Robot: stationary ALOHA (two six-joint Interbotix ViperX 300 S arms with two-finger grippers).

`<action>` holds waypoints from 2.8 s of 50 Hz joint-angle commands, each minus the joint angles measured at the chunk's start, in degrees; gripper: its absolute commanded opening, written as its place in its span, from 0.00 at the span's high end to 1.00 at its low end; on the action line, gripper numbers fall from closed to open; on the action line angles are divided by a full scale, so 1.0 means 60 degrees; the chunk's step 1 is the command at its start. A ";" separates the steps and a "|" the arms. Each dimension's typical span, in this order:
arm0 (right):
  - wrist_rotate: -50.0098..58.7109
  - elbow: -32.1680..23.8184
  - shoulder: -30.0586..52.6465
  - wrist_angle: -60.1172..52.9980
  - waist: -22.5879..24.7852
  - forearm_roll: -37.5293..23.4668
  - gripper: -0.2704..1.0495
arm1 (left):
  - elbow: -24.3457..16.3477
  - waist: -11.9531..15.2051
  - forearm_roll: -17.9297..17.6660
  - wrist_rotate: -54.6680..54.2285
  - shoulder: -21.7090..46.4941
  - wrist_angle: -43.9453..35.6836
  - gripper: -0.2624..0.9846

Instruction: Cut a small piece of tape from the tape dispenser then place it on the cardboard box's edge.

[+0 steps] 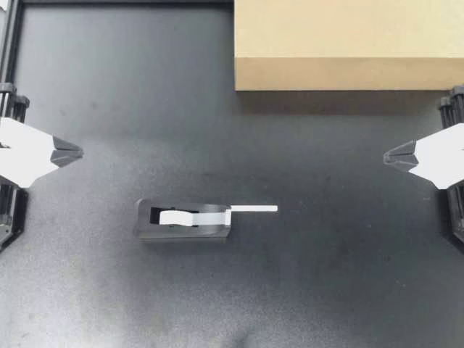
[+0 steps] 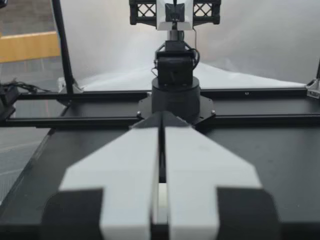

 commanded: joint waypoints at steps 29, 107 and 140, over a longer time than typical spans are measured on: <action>0.0806 -0.4482 0.7002 0.1333 -0.0483 0.0146 0.88 | 0.0190 0.0161 -0.0015 0.0000 0.0542 -0.1055 0.87; -0.4761 -1.2129 1.4165 1.4282 -0.3149 0.7412 0.46 | 0.0571 0.0161 -0.0015 -0.0132 0.0732 -0.1055 0.87; -0.4717 -1.2100 1.4590 1.4648 -0.2930 0.8159 0.46 | 0.0630 0.0161 -0.0015 -0.0132 0.0791 -0.1069 0.87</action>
